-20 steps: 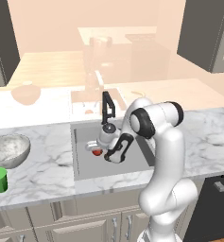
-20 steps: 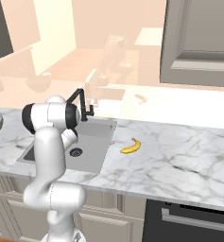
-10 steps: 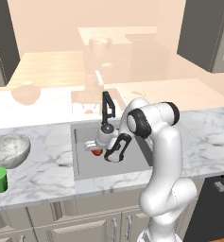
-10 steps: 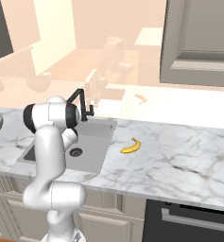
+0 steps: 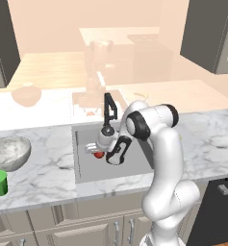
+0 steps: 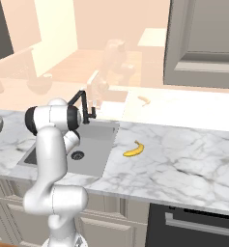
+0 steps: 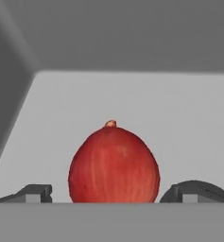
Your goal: Remove the onion and banana from the sink. Then move the bowl and cup from the counter to the sink for washing.
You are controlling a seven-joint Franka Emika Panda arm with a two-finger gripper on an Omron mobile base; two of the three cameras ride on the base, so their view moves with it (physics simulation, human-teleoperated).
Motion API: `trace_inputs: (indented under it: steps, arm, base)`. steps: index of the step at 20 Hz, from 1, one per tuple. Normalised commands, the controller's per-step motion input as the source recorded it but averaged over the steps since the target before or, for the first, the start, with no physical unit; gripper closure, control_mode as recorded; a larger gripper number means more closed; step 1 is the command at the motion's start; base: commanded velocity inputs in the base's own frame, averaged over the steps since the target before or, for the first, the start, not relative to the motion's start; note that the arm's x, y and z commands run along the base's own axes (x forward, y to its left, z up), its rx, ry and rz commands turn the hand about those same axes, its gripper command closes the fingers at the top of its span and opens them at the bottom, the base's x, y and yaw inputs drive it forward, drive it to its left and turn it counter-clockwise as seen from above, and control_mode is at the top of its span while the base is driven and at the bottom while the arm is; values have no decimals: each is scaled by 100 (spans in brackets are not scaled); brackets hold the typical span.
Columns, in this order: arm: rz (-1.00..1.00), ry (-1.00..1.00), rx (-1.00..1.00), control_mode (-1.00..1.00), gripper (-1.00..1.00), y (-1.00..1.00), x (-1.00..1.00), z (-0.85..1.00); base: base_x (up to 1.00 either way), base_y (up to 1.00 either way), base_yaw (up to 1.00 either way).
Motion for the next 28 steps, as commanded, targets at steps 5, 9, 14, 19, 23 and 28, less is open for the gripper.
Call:
trace_inputs:
  steps: [5, 9, 14, 19, 23, 28]
  arm:
    - [0, 0, 0, -100, -100, 0, 13, -6]
    - [0, 1, 0, -100, -100, 0, 12, -6]
    - [0, 3, 0, -100, -100, 0, 11, -7]
    - [0, 6, 0, -100, 100, 0, 4, -11]
    - [-1, 5, 0, -100, 100, 0, 5, -10]
    - [0, 0, 0, -100, 100, 0, 5, -6]
  base:
    - [0, 0, 0]
    - [0, 0, 0]
    - [0, 0, 0]
    - [0, 0, 0]
    - [0, 0, 0]
    - [0, 0, 0]
